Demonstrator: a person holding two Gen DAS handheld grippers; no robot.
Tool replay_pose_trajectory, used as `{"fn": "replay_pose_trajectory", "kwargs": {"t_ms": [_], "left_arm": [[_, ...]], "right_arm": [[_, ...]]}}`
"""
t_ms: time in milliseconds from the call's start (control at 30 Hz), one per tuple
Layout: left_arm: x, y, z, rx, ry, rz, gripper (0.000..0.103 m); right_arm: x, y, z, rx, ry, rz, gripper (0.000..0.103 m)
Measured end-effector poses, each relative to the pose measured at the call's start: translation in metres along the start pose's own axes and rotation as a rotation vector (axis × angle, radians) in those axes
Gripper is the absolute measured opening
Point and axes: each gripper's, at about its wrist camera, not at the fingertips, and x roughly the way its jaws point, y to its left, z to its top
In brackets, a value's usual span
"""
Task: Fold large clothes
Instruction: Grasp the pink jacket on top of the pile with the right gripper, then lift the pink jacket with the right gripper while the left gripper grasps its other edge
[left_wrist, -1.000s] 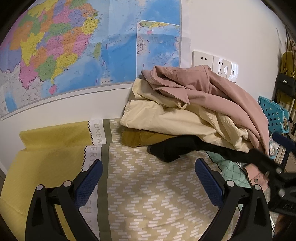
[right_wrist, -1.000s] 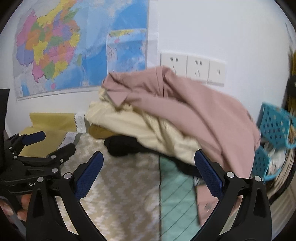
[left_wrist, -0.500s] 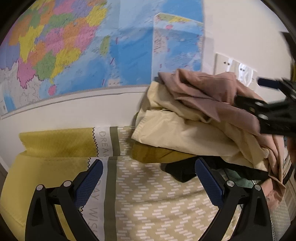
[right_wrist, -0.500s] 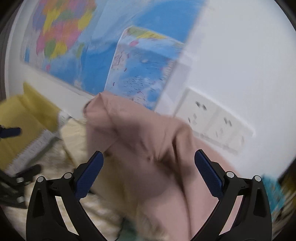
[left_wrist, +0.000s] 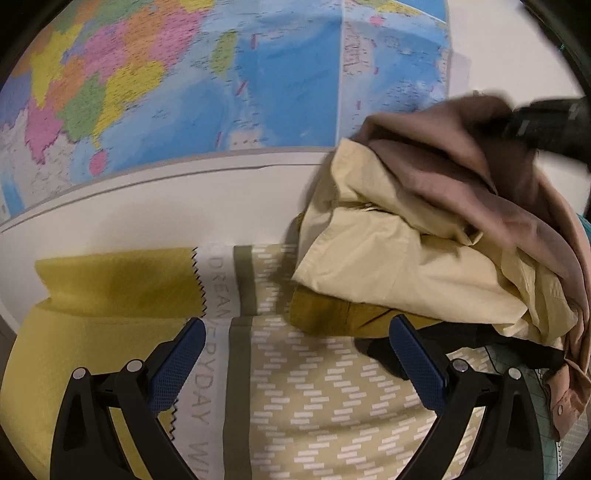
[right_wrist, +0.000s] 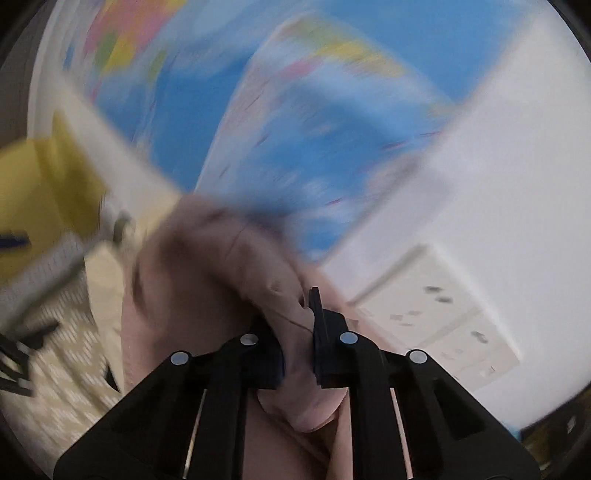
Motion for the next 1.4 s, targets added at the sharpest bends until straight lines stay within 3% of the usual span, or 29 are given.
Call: {"fn": "replay_pose_trajectory", "kwargs": {"t_ms": [200, 300, 367, 567, 700, 900, 933, 967, 1033, 1167, 1267, 1400], "left_arm": [[-0.001, -0.022, 0.014, 0.083, -0.069, -0.140, 0.096], [-0.005, -0.036, 0.023, 0.123, -0.126, -0.234, 0.096], [-0.008, -0.044, 0.029, 0.126, -0.142, -0.340, 0.096], [-0.018, -0.075, 0.044, 0.173, -0.204, -0.605, 0.096], [-0.018, -0.108, 0.060, 0.281, -0.297, -0.688, 0.096], [0.008, -0.135, 0.077, 0.307, -0.196, -0.935, 0.095], [0.009, -0.142, 0.077, 0.316, -0.199, -0.939, 0.080], [0.008, -0.147, 0.077, 0.323, -0.204, -0.951, 0.048], [0.005, -0.158, 0.077, 0.316, -0.195, -0.930, 0.012], [-0.031, -0.143, 0.080, 0.279, -0.291, -0.908, 0.007], [-0.075, -0.133, 0.089, 0.283, -0.369, -0.903, 0.007], [-0.163, -0.112, 0.100, 0.257, -0.504, -0.864, 0.007]], "right_arm": [[-0.104, -0.088, -0.005, 0.268, -0.173, 0.013, 0.011], [-0.148, -0.117, -0.015, 0.361, -0.222, -0.010, 0.011], [-0.174, -0.137, -0.017, 0.406, -0.257, -0.022, 0.011], [-0.223, -0.167, -0.038, 0.496, -0.337, -0.019, 0.011], [-0.244, -0.179, -0.046, 0.531, -0.372, 0.010, 0.011], [-0.251, -0.181, -0.059, 0.552, -0.385, 0.024, 0.011], [-0.252, -0.181, -0.062, 0.554, -0.381, 0.024, 0.011], [-0.253, -0.181, -0.065, 0.560, -0.380, 0.028, 0.011], [-0.256, -0.180, -0.072, 0.563, -0.376, 0.019, 0.010], [-0.276, -0.180, -0.084, 0.593, -0.396, 0.004, 0.010], [-0.314, -0.177, -0.090, 0.585, -0.450, -0.021, 0.010], [-0.384, -0.168, -0.086, 0.554, -0.556, -0.055, 0.010]]}}
